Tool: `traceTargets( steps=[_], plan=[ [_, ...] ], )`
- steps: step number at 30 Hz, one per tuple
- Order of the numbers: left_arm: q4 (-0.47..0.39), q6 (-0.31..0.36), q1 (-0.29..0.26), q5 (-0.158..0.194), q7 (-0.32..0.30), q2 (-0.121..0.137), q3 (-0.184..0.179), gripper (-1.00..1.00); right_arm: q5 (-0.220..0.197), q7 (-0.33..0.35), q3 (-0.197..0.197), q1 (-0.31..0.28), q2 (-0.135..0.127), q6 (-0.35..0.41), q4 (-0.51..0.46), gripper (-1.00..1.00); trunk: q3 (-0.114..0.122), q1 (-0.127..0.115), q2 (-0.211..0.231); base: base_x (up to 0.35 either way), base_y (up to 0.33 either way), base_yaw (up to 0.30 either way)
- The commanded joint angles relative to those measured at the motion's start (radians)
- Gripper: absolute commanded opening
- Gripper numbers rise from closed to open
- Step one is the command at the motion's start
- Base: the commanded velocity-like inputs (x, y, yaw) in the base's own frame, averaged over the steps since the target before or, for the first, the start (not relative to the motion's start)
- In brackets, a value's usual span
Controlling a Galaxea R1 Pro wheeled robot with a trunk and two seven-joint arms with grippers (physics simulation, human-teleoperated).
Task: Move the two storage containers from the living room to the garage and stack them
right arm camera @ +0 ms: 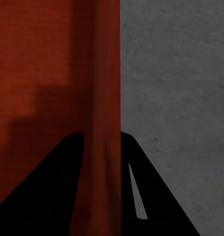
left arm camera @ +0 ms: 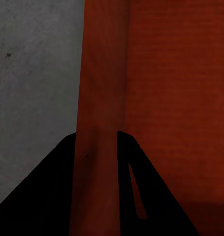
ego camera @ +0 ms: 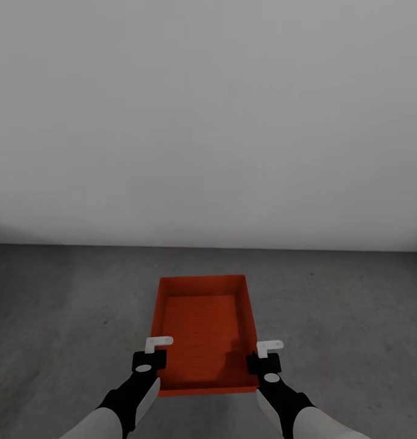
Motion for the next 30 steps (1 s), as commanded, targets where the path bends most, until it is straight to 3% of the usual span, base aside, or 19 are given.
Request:
traceTargets(
  steps=[1, 11, 30],
  plan=[
    [-0.005, -0.069, -0.001, -0.009, 0.008, 0.01, 0.008, -1.0, -0.019, -0.003, -0.003, 0.0, -0.001, -0.004, 0.003, -1.0, -0.004, 0.004, -0.008, 0.0, 0.0, 0.0],
    [-0.004, -0.069, -0.001, -0.009, 0.008, 0.01, 0.008, -1.0, -0.019, -0.002, -0.002, 0.0, 0.002, -0.002, 0.003, -1.0, -0.036, 0.042, -0.078, 0.0, 0.0, 0.0],
    [-0.004, -0.069, -0.001, -0.009, 0.009, 0.009, 0.008, -1.0, -0.019, -0.003, -0.003, 0.0, 0.002, -0.003, 0.003, -1.0, -0.125, 0.115, -0.211, 0.0, 0.0, 0.0]
  ],
)
